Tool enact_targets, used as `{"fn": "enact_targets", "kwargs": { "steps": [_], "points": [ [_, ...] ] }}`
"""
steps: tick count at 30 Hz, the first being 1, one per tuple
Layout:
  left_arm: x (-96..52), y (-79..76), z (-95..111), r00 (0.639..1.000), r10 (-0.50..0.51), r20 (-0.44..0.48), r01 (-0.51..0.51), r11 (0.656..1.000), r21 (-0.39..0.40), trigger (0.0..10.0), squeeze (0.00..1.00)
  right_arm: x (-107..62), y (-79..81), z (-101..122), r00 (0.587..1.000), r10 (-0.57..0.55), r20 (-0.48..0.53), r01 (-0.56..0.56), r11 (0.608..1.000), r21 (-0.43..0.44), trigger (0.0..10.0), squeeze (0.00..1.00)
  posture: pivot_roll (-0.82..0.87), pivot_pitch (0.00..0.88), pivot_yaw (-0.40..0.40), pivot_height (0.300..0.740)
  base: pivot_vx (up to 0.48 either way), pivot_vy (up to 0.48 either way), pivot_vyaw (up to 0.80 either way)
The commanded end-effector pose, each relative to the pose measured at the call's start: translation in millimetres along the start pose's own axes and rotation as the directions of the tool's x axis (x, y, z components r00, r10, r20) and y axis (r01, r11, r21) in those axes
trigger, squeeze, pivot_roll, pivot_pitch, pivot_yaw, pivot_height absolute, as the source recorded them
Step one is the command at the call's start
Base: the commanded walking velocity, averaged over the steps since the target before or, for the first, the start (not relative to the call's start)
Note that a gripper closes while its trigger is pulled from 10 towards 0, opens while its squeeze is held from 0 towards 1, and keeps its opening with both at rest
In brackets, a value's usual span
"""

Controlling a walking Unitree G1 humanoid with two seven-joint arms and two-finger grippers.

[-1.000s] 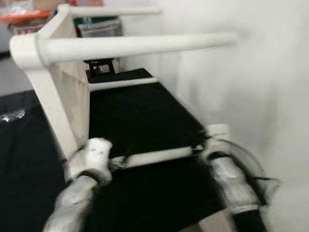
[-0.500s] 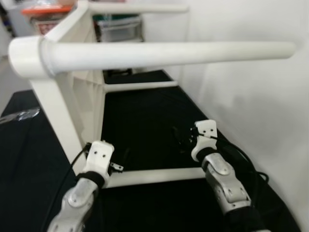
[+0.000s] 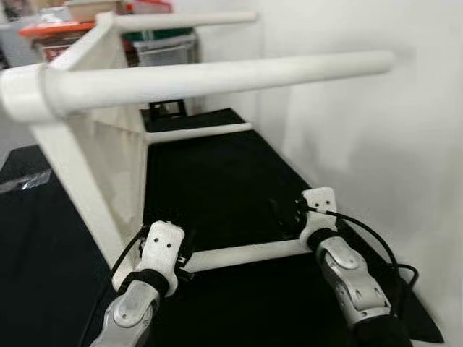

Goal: Building children table

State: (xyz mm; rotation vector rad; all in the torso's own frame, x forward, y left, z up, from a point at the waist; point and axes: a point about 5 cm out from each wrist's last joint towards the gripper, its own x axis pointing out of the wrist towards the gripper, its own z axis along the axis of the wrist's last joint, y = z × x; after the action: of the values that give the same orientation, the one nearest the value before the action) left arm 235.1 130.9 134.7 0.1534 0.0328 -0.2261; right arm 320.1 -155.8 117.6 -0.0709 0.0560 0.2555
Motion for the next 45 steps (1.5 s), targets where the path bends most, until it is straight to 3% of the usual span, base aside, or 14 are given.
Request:
{"fn": "enact_targets", "kwargs": {
  "steps": [1, 10, 11, 13, 14, 17, 19, 25, 28, 37, 38, 42, 44, 45],
  "points": [
    [-2.7, 0.4, 2.1, 1.0, 0.0, -0.006, 0.0, 1.0, 0.013, 0.0, 0.0, 0.7, 2.0, 1.2, 1.0, 0.01, 0.007, -0.01, 1.0, -0.004, 10.0, 0.0, -0.05, 0.0, 0.023, 0.74, 0.0, 0.0, 0.8],
    [-15.3, 12.7, -6.2, 0.996, 0.082, -0.031, -0.083, 0.996, -0.023, 0.0, 0.0, -0.1, -0.5, 3.2, 1.0, -0.004, 0.012, 0.004, 1.0, 0.007, 10.0, 0.0, -0.05, 0.0, 0.03, 0.74, 0.0, 0.0, 0.8],
    [-17.6, 17.6, -9.3, 0.994, 0.103, -0.038, -0.104, 0.994, -0.022, 4.4, 0.0, -1.2, -2.9, 6.8, 1.0, 0.0, 0.027, 0.001, 1.0, -0.011, 10.0, 0.0, -0.05, 0.0, 0.03, 0.74, 0.0, 0.0, 0.0],
    [-19.2, 20.6, -11.1, 0.992, 0.117, -0.042, -0.118, 0.993, -0.02, 4.4, 0.0, -2.1, -4.6, 9.4, 0.999, 0.003, 0.038, -0.002, 1.0, -0.025, 10.0, 0.0, -0.05, 0.0, 0.029, 0.74, 0.0, 0.0, 0.0],
    [-20.3, 23.7, -13.2, 0.991, 0.125, -0.04, -0.126, 0.992, -0.029, 10.0, 0.0, -4.6, -9.9, 14.3, 0.999, 0.006, 0.054, -0.003, 0.999, -0.05, 10.0, 0.0, -0.05, 0.0, 0.026, 0.74, 0.0, 0.0, 0.0],
    [-20.9, 26.6, -15.8, 0.991, 0.125, -0.038, -0.127, 0.991, -0.041, 10.0, 0.0, -8.8, -19.5, 22.8, 0.997, 0.002, 0.078, 0.006, 0.995, -0.103, 10.0, 0.0, -0.05, 0.0, 0.021, 0.74, 0.0, 0.0, 0.0],
    [-19.1, 32.2, -19.3, 0.993, 0.115, -0.025, -0.117, 0.99, -0.076, 10.0, 0.0, -22.1, -43.1, 45.6, 0.991, -0.026, 0.134, 0.057, 0.97, -0.238, 10.0, 0.0, -0.06, 0.0, 0.018, 0.74, 0.0, 0.0, 0.0],
    [-13.2, 37.2, -19.0, 0.995, 0.097, -0.006, -0.097, 0.989, -0.108, 10.0, 0.0, -38.5, -59.3, 64.1, 0.983, -0.072, 0.169, 0.128, 0.929, -0.348, 10.0, 0.0, -0.09, 0.0, 0.021, 0.74, 0.0, 0.0, 0.0],
    [-6.3, 40.9, -16.3, 0.998, 0.065, 0.013, -0.063, 0.991, -0.115, 10.0, 0.0, -50.5, -56.4, 69.7, 0.981, -0.09, 0.173, 0.153, 0.906, -0.395, 10.0, 0.0, -0.1, 0.0, 0.03, 0.74, 0.0, 0.0, 0.0],
    [-2.8, 38.7, -12.3, 0.999, 0.006, 0.037, -0.001, 0.993, -0.118, 10.0, 0.0, -56.3, -49.8, 75.4, 0.984, -0.027, 0.177, 0.103, 0.893, -0.438, 10.0, 0.0, -0.11, 0.0, 0.036, 0.74, 0.0, 0.0, 0.0],
    [-0.9, 35.2, -10.6, 0.997, -0.053, 0.052, 0.059, 0.991, -0.124, 10.0, 0.0, -65.5, -43.4, 95.2, 0.968, 0.085, 0.235, 0.047, 0.864, -0.502, 10.0, 0.0, -0.13, 0.0, 0.045, 0.74, 0.0, 0.0, 0.0],
    [0.0, 34.6, -10.3, 0.996, -0.069, 0.057, 0.076, 0.989, -0.126, 10.0, 0.0, -70.5, -40.8, 103.7, 0.957, 0.114, 0.267, 0.043, 0.854, -0.519, 10.0, 0.0, -0.13, 0.0, 0.049, 0.74, 0.0, 0.0, 0.0],
    [3.1, 36.8, -10.0, 0.994, -0.088, 0.062, 0.095, 0.987, -0.126, 10.0, 0.0, -85.9, -37.4, 127.1, 0.924, 0.124, 0.363, 0.124, 0.799, -0.588, 10.0, 0.09, -0.15, 0.0, 0.069, 0.74, 0.0, 0.0, 0.0],
    [3.1, 36.8, -10.0, 0.994, -0.088, 0.062, 0.095, 0.987, -0.126, 10.0, 0.0, -85.9, -37.4, 127.1, 0.924, 0.124, 0.363, 0.124, 0.799, -0.588, 10.0, 0.09, -0.15, 0.0, 0.069, 0.74, 0.0, 0.0, 0.0]
  ]
}}
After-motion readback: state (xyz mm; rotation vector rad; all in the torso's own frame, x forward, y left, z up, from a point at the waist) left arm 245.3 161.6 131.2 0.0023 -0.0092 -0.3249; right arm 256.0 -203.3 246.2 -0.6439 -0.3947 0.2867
